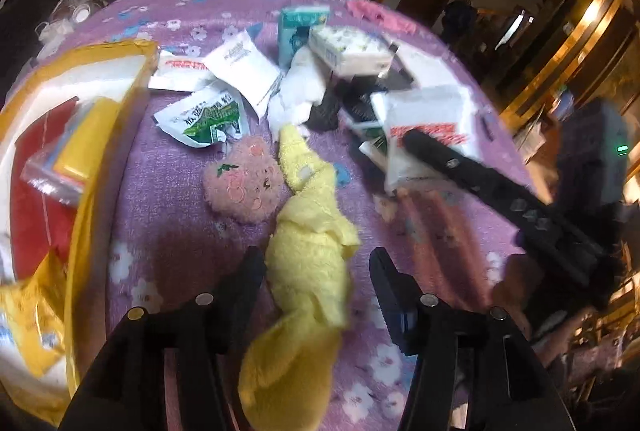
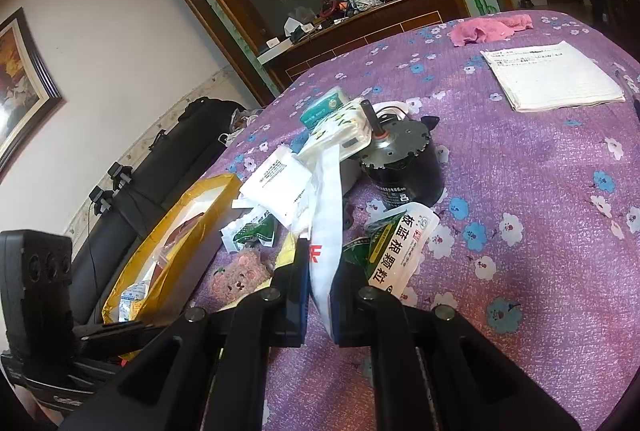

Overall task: Organize soft objects
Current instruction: 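Carry towel and white packet into the foam box and lower them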

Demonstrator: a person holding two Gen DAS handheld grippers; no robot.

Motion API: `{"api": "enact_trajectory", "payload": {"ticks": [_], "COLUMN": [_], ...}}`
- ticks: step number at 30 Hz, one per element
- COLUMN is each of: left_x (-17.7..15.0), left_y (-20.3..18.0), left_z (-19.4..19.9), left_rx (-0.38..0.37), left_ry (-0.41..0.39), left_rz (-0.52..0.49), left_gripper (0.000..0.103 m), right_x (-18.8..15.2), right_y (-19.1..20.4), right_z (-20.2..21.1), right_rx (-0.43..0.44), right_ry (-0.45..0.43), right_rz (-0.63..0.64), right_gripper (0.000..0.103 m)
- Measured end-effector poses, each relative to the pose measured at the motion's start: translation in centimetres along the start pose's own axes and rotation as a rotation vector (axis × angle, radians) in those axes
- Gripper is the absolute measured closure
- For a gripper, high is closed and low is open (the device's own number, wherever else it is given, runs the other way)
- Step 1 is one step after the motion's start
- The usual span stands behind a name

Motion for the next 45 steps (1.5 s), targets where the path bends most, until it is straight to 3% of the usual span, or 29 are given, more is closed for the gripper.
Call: {"api": "enact_trajectory", "payload": {"ticks": [1, 3, 8, 16, 21, 25, 30, 45], "left_x": [0.1, -0.1, -1.1, -1.1, -1.5, -1.8, -2.3, -2.4], "left_y": [0.2, 0.2, -0.8, 2.8, 5.8, 8.5, 12.1, 18.1], "left_z": [-0.7, -1.5, -0.7, 6.9, 10.8, 13.3, 14.4, 13.7], "left_rx": [0.015, 0.034, 0.092, -0.063, -0.100, -0.074, -0.016, 0.007], "left_ry": [0.020, 0.048, -0.002, -0.153, -0.229, -0.286, -0.328, -0.337], "left_rz": [0.001, -0.018, -0.078, 0.060, 0.132, 0.181, 0.247, 0.352], "left_gripper": [0.045, 0.055, 0.060, 0.060, 0.060, 0.060, 0.060, 0.060], "right_x": [0.0, 0.0, -0.1, -0.9, -1.0, -1.1, -1.0, -0.5], "right_y": [0.0, 0.0, 0.2, 4.1, 8.7, 11.2, 13.8, 16.6], "right_z": [0.0, 0.0, 0.0, 0.4, -0.7, -1.8, -3.2, -6.7], "right_rx": [0.002, 0.001, 0.012, 0.153, 0.188, 0.209, 0.243, 0.273], "right_ry": [0.000, 0.001, 0.009, 0.063, 0.115, 0.148, 0.186, 0.263], "right_rz": [0.000, 0.000, 0.005, 0.015, 0.120, 0.171, 0.216, 0.246], "right_gripper": [0.095, 0.095, 0.095, 0.095, 0.095, 0.095, 0.095, 0.095]}}
Point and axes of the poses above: each gripper's, at about its wrist camera, not at the fingertips, and z roughly against the way its jaws point, y to its left, x to its top, the point moved 2 cm from there along -z, roughly the way its jaws point, and after that the axes turned 9 degrees about y, right-handed, at the moved point
